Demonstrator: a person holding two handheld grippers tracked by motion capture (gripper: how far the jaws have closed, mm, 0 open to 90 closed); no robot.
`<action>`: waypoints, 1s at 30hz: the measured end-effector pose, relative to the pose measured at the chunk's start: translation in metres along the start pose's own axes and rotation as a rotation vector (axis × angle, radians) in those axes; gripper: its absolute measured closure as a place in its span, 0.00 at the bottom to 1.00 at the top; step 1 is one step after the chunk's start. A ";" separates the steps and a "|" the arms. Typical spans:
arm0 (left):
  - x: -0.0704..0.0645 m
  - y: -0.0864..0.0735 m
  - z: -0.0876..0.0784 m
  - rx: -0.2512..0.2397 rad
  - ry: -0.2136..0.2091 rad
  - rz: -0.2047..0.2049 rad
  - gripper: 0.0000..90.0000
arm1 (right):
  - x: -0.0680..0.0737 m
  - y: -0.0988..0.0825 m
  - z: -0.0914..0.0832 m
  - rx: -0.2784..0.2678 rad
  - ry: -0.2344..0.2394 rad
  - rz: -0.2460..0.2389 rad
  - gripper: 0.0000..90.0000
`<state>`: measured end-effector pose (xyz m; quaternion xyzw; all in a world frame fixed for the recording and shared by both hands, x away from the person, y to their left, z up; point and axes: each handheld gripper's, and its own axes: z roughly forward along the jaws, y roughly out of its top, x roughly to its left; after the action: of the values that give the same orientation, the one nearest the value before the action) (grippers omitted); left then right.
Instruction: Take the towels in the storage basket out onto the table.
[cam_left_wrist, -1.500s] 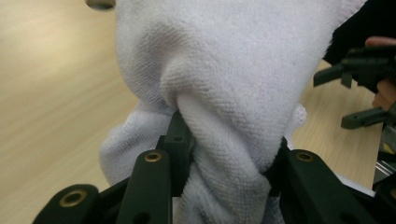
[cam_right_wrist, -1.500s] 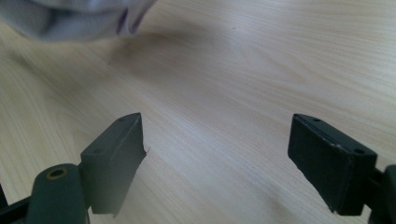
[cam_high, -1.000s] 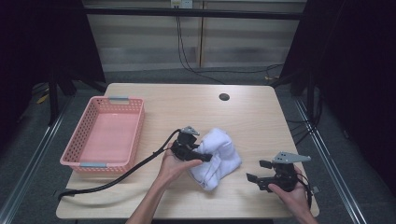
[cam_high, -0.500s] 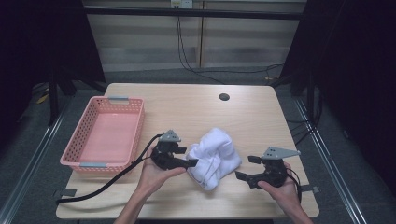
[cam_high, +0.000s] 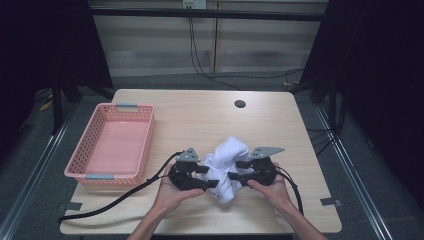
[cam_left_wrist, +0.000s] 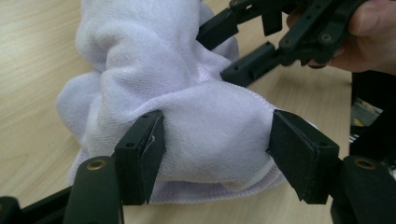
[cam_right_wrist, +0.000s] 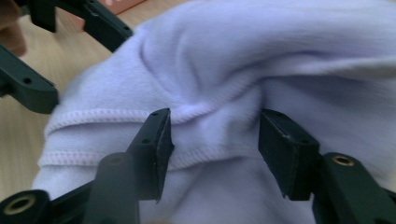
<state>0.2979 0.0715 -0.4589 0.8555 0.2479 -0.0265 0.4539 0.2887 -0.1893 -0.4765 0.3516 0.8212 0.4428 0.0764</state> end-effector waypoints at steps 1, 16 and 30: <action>0.001 -0.001 0.002 0.009 0.007 -0.001 0.38 | 0.001 -0.001 0.003 0.006 0.001 -0.011 0.48; 0.005 -0.004 0.003 -0.038 0.008 -0.015 0.73 | 0.007 -0.005 0.006 0.025 0.016 -0.031 0.65; 0.017 0.007 -0.012 -0.113 0.047 -0.039 0.90 | 0.007 -0.007 0.009 0.038 -0.013 -0.010 0.92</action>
<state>0.3134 0.0848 -0.4514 0.8238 0.2761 -0.0009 0.4951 0.2837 -0.1813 -0.4858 0.3517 0.8307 0.4246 0.0772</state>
